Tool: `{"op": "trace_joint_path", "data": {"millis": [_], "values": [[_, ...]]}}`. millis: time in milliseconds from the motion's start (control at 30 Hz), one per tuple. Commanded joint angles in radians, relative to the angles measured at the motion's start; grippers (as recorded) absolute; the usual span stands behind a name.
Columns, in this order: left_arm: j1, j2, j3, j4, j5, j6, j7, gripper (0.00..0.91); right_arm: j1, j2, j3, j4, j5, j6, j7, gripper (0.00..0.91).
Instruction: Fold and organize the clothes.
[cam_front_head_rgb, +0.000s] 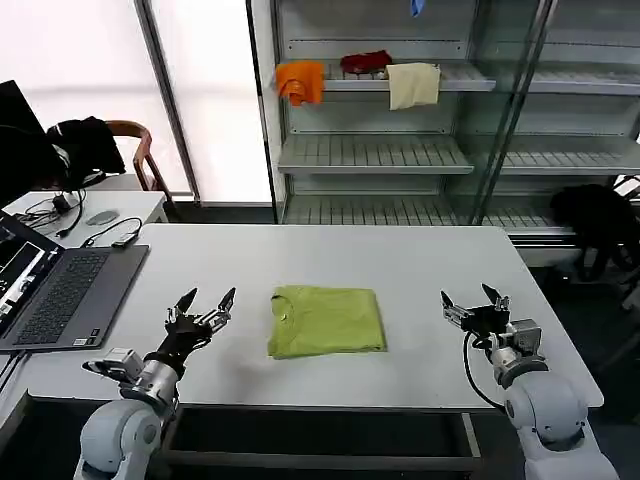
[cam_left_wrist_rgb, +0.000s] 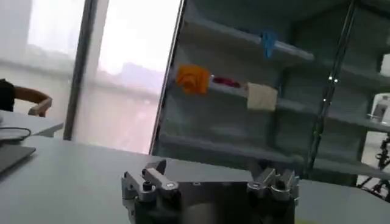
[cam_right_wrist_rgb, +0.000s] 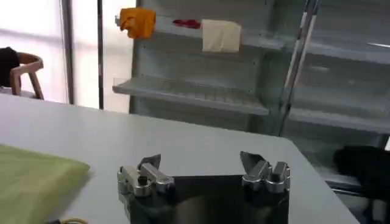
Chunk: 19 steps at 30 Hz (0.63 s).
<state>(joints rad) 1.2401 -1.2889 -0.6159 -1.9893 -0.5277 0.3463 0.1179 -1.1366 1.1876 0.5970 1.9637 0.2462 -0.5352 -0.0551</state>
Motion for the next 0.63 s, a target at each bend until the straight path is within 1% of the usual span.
{"op": "trace_joint_path", "data": {"millis": [33, 267, 433, 500, 633], "values": [[0.037, 0.002, 0.014, -0.040, 0.076, 0.012, -0.017, 0.907, 0.004, 0.005, 0.010, -0.022, -0.018, -0.009, -0.010, 0.907], [0.045, 0.014, 0.012, -0.056, 0.095, -0.001, -0.021, 0.907, -0.018, -0.010, 0.042, -0.015, -0.002, -0.008, -0.019, 0.907], [0.052, 0.010, 0.022, -0.043, 0.099, -0.041, -0.017, 0.907, -0.031, -0.007, 0.045, 0.003, 0.009, -0.010, -0.012, 0.907], [0.052, 0.007, 0.024, -0.039, 0.102, -0.044, -0.018, 0.907, -0.033, -0.006, 0.046, 0.009, 0.013, -0.019, -0.003, 0.907], [0.056, 0.012, 0.020, -0.032, 0.109, -0.053, -0.020, 0.907, -0.039, -0.009, 0.050, 0.023, 0.008, -0.036, -0.003, 0.907]]}}
